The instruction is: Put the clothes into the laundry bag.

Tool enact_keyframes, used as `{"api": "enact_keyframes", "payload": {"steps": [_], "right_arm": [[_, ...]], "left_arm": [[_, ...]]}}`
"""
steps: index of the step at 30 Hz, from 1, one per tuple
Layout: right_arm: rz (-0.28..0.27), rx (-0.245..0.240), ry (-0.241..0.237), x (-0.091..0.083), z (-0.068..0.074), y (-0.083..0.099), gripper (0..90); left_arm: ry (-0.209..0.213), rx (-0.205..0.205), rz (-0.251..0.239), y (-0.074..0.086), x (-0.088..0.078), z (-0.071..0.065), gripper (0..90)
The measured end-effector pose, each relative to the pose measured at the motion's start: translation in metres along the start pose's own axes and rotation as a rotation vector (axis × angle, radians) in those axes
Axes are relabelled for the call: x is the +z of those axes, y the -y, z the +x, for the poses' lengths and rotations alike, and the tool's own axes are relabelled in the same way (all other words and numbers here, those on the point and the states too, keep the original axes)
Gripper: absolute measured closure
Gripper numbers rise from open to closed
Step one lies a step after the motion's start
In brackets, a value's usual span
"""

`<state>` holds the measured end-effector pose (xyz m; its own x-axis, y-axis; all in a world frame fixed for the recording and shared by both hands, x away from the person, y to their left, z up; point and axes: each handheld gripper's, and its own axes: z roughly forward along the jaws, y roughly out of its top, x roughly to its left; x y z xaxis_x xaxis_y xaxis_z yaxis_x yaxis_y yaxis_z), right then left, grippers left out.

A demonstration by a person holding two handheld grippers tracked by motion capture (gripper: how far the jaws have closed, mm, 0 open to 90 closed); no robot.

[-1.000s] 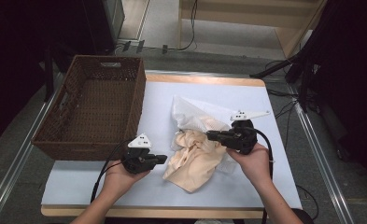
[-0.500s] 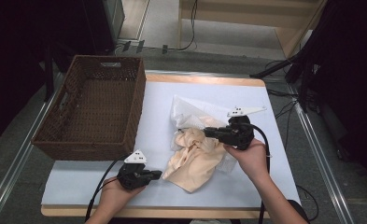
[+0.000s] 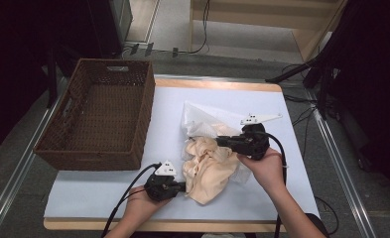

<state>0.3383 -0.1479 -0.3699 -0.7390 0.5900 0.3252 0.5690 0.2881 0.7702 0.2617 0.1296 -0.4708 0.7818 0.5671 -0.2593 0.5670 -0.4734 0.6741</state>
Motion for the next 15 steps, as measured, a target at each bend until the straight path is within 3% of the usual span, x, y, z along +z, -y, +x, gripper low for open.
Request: {"api": "enact_keyframes", "payload": {"steps": [4, 8, 15], "right_arm": [[-0.001, 0.006, 0.005, -0.002, 0.0, 0.003, 88.0], [0.0, 0.007, 0.011, -0.004, 0.0, 0.006, 88.0], [0.009, 0.014, 0.016, -0.004, 0.001, 0.01, 88.0]], "left_arm": [[0.008, -0.001, -0.023, -0.014, 0.011, -0.001, 90.0], [-0.023, 0.038, 0.001, -0.026, 0.02, -0.003, 90.0], [-0.053, 0.071, -0.037, -0.051, 0.022, -0.001, 90.0]]}}
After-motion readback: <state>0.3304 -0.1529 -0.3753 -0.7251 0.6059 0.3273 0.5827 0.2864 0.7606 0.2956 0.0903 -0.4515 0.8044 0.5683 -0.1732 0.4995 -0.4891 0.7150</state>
